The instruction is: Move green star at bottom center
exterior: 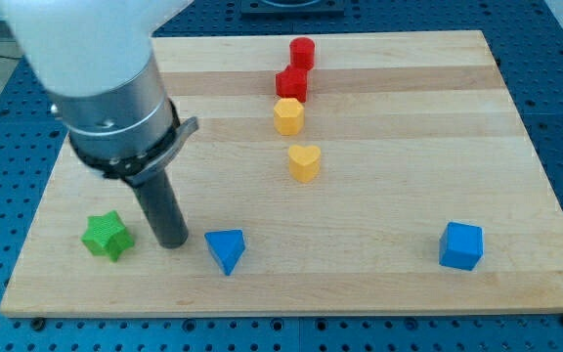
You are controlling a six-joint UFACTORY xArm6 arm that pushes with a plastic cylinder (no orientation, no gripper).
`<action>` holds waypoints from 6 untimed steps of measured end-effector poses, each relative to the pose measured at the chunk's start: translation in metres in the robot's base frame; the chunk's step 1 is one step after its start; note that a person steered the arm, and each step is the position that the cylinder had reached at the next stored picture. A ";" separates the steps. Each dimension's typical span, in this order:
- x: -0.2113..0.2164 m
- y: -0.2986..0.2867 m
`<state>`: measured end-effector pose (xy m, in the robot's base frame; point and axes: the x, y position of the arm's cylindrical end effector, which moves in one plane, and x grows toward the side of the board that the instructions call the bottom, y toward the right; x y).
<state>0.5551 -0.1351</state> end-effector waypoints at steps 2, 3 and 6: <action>0.011 0.128; 0.011 0.185; 0.064 0.062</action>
